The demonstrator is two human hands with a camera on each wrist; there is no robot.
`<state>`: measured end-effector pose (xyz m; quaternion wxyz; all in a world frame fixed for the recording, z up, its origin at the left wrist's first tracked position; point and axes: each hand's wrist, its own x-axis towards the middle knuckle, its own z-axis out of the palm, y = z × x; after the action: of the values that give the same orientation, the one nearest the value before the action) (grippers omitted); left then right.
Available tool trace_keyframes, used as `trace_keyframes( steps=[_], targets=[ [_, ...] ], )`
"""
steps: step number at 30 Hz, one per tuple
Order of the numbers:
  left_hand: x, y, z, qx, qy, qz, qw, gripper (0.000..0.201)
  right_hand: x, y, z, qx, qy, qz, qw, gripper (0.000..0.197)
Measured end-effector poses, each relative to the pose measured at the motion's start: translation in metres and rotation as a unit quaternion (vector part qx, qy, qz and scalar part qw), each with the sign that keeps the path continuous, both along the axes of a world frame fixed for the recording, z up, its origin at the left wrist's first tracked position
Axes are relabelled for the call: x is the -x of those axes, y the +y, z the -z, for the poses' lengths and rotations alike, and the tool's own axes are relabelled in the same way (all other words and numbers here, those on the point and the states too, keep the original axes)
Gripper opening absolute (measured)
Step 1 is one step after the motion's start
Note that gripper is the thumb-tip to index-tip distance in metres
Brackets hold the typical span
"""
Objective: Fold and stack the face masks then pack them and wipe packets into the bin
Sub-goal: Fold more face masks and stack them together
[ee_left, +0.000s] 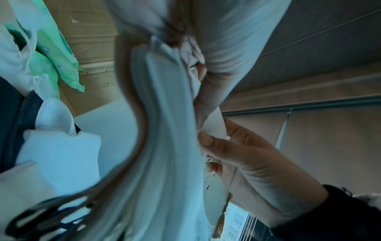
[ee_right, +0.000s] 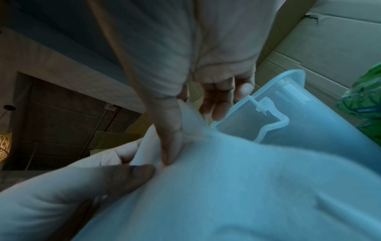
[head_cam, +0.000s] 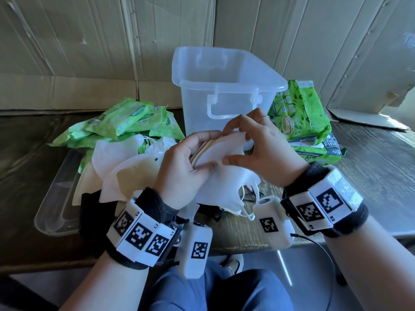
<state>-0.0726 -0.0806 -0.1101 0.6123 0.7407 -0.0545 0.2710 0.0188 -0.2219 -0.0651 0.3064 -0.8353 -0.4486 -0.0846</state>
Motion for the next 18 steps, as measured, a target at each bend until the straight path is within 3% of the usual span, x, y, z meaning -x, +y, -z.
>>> trace_keyframes(
  steps=[10, 14, 16, 18],
  targets=[
    [-0.001, 0.005, 0.001, 0.012, 0.000, 0.000, 1.000, 0.038, 0.001, 0.004, 0.008, -0.126, -0.075, -0.018, 0.989, 0.023],
    [-0.001, 0.005, 0.000, -0.003, 0.005, -0.012, 1.000, 0.030, 0.005, 0.000, 0.010, -0.130, -0.079, -0.021, 0.988, 0.015],
    [-0.001, 0.005, 0.000, 0.015, 0.016, -0.023, 1.000, 0.023, 0.007, -0.002, 0.007, -0.126, -0.062, -0.005, 0.990, 0.013],
    [0.000, 0.003, -0.001, 0.039, 0.021, -0.023, 0.999, 0.020, 0.007, -0.003, 0.004, -0.146, 0.012, -0.013, 0.989, 0.012]
  ],
)
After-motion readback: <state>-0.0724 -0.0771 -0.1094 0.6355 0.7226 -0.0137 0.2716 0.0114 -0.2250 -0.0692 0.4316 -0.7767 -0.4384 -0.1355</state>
